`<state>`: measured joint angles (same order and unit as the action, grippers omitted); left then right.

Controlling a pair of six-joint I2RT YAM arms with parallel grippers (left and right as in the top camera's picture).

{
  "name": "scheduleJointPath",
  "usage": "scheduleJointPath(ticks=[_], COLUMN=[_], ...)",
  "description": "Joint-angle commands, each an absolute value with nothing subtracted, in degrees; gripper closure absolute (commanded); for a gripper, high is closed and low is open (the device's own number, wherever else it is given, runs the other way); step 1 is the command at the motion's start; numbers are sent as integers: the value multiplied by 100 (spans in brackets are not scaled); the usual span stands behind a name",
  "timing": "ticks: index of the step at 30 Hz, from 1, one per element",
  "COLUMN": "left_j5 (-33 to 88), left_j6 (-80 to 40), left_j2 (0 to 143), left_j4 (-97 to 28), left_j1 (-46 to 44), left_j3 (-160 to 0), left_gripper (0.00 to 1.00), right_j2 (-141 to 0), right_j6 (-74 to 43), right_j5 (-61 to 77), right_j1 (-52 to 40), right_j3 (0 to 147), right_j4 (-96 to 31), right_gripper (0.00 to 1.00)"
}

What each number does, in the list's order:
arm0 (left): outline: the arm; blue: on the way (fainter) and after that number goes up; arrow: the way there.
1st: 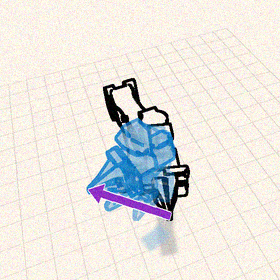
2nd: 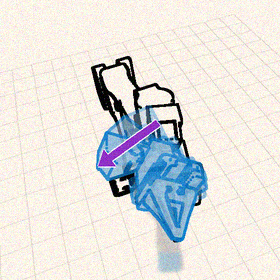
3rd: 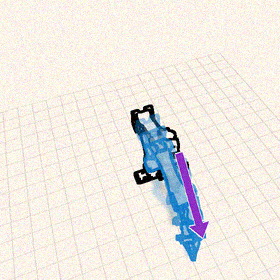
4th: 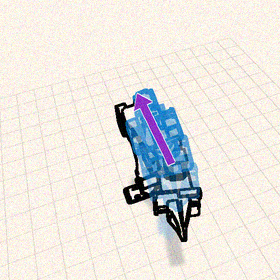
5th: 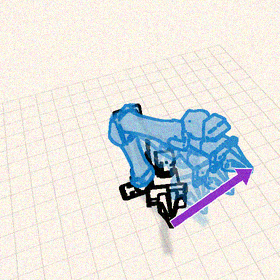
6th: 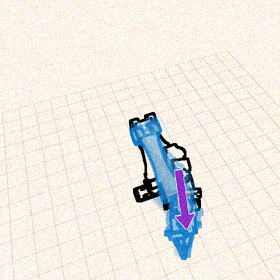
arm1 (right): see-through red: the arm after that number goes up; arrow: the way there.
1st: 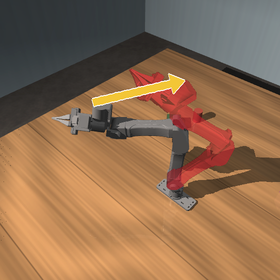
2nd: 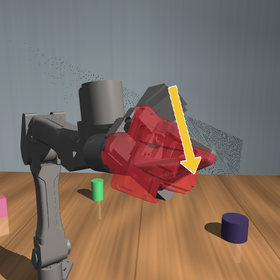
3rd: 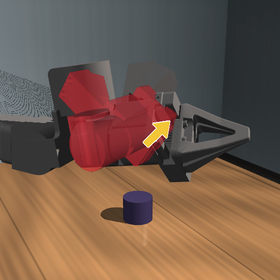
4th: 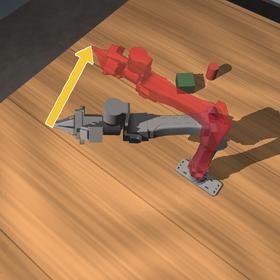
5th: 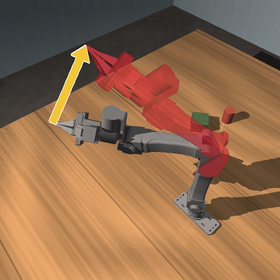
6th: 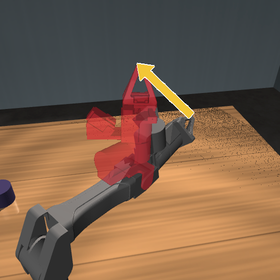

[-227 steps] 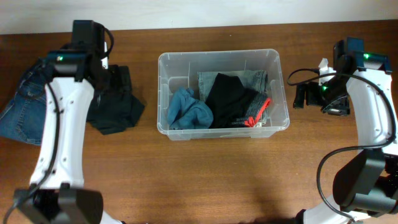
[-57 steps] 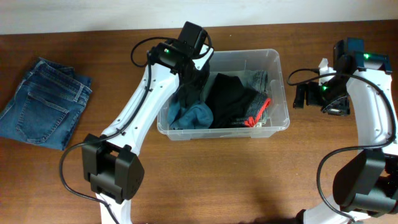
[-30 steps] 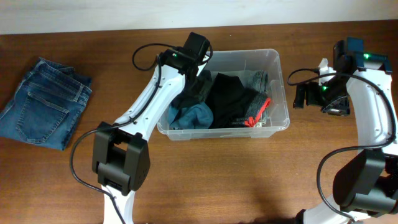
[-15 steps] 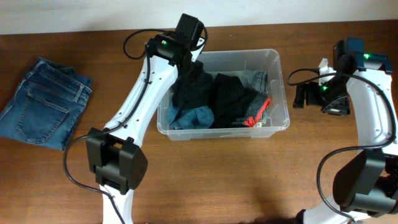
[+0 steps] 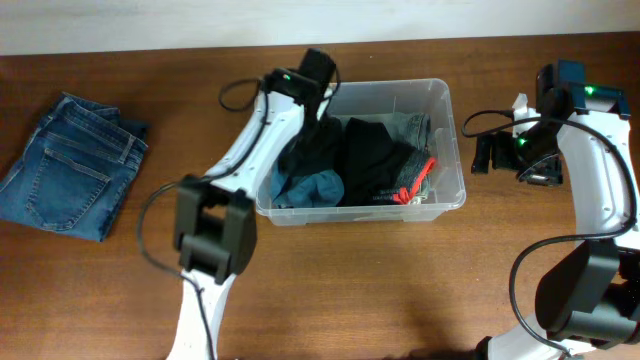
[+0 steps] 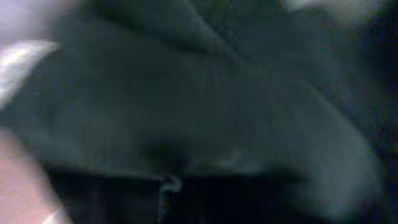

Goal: Pack container
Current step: 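Open the left gripper and withdraw it from the container, then move the left gripper down to the folded blue jeans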

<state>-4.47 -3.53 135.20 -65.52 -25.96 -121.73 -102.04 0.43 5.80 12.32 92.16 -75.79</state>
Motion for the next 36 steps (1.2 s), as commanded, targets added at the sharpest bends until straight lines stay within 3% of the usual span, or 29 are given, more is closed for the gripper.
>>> scheduleJointPath(ticks=[1, 10, 11, 13, 14, 19, 22, 23, 25, 31, 36], left_j5=[-386, -416, -432, -451, -451, -729, -327, -5, 423, 2003, 2630], left_j6=[-432, -434, -434, -438, -484, -1374, -1496, -1496, -1496, -1363, -1138], left_j2=[14086, 12975, 12846, 12324, 12147, 11161, 11063, 11067, 11078, 11076, 11076], left_j4=[-6563, -7087, -7142, -7319, -7358, -7909, -8355, -8503, -8589, -8565, -8171], left_j1=[-2550, -2517, -2506, -2386, -2311, -1039, 19, 482, 1127, 3020, 3924], left_j3=[-12191, -13299, -13426, -13793, -13845, -13865, -13865, -13854, -13753, -12993, -12016], left_gripper=[100, 99, 97, 82, 80, 72, 53, 41, 34, 28, 28], right_j2=[-10097, -10097, -10097, -10097, -10097, -10097, -10097, -10097, -10097, -10097, -10097], right_j6=[38, 38, 38, 38, 38, 38, 38, 38, 38, 38, 38], right_j5=[532, 532, 532, 532, 532, 532, 532, 532, 532, 532, 532], right_j1=[1201, 1201, 1201, 1201, 1201, 1201, 1201, 1201, 1201, 1201, 1201], right_j3=[9308, 9308, 9308, 9308, 9308, 9308, 9308, 9308, 9308, 9308, 9308], right_j4=[-7577, -7577, -7577, -7577, -7577, -7577, -7577, -7577, -7577, -7577, -7577], right_gripper=[2, 2, 1, 1, 2, 2, 2, 2, 2, 2, 2])
